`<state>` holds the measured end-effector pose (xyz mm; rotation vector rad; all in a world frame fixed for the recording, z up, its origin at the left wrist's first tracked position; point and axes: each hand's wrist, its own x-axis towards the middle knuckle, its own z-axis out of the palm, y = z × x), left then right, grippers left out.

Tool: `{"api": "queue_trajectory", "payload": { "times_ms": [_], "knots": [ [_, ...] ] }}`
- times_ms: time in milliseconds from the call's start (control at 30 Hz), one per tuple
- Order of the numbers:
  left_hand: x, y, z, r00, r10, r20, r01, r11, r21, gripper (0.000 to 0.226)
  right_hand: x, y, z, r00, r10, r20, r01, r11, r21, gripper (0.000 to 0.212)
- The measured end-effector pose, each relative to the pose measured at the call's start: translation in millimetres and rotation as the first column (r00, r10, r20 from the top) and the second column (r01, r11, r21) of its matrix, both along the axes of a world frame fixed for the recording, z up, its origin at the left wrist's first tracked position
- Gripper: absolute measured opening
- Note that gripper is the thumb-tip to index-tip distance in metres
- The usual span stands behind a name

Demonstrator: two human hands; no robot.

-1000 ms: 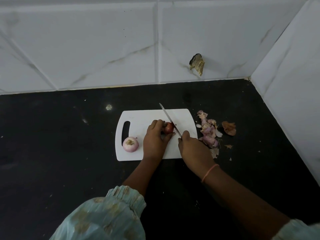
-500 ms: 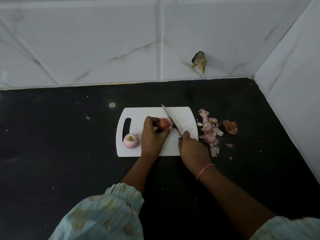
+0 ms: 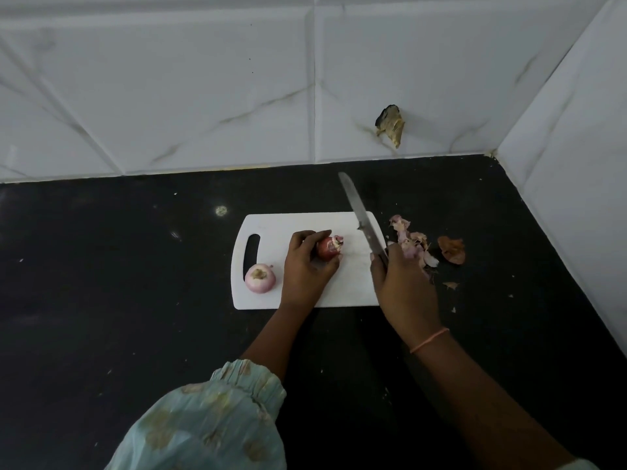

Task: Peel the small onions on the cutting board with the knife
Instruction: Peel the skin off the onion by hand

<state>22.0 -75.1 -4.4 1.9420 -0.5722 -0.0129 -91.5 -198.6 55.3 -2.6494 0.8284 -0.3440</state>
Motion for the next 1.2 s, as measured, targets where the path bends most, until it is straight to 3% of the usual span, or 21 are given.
{"api": "queue_trajectory", "payload": {
  "times_ms": [167,400,500,600,667,767,900,1033,1200],
  "knots": [
    [-0.4,-0.6,1.4,1.000,0.002,-0.014,-0.002,1.000,-0.016,0.044,5.7,2.9,-12.4,0.991,-0.028,-0.130,0.024,0.999,-0.034,0.025],
    [1.8,-1.8,-0.2,0.999,-0.003,-0.032,0.002,1.000,-0.017,0.041,-3.1,8.1,-29.0,0.987,-0.002,-0.160,-0.002,1.000,-0.025,0.043],
    [1.2,-1.8,-0.4,0.999,0.003,-0.046,-0.004,1.000,-0.020,0.041,7.7,7.8,-20.6,1.000,0.011,0.000,-0.011,0.997,-0.075,0.037],
    [1.6,-2.4,0.3,0.999,0.018,-0.037,-0.019,0.999,-0.034,0.034,30.0,9.6,-16.5,0.964,0.146,0.220,-0.173,0.979,0.108,0.033],
    [1.9,-2.6,0.7,0.999,0.022,-0.039,-0.024,0.998,-0.050,0.029,44.7,15.1,-15.9,0.946,0.173,0.274,-0.245,0.936,0.254,0.029],
    [1.6,-1.9,-0.2,0.998,0.008,-0.055,-0.012,0.997,-0.081,0.026,57.5,20.3,-19.8,0.943,0.165,0.290,-0.247,0.928,0.277,0.011],
    [2.2,-1.6,-1.9,0.995,0.000,-0.097,-0.006,0.998,-0.062,0.030,61.4,17.4,-22.2,0.936,0.012,0.351,-0.158,0.908,0.389,0.008],
    [2.7,-0.9,-2.7,0.996,-0.015,-0.091,0.009,0.998,-0.070,0.033,66.5,12.1,-26.0,0.940,-0.179,0.290,-0.064,0.742,0.667,0.006],
    [1.6,-0.1,-1.9,0.996,-0.030,-0.084,0.022,0.995,-0.094,0.035,67.5,12.8,-26.3,0.924,-0.231,0.306,-0.044,0.729,0.683,0.004]
  ]
}}
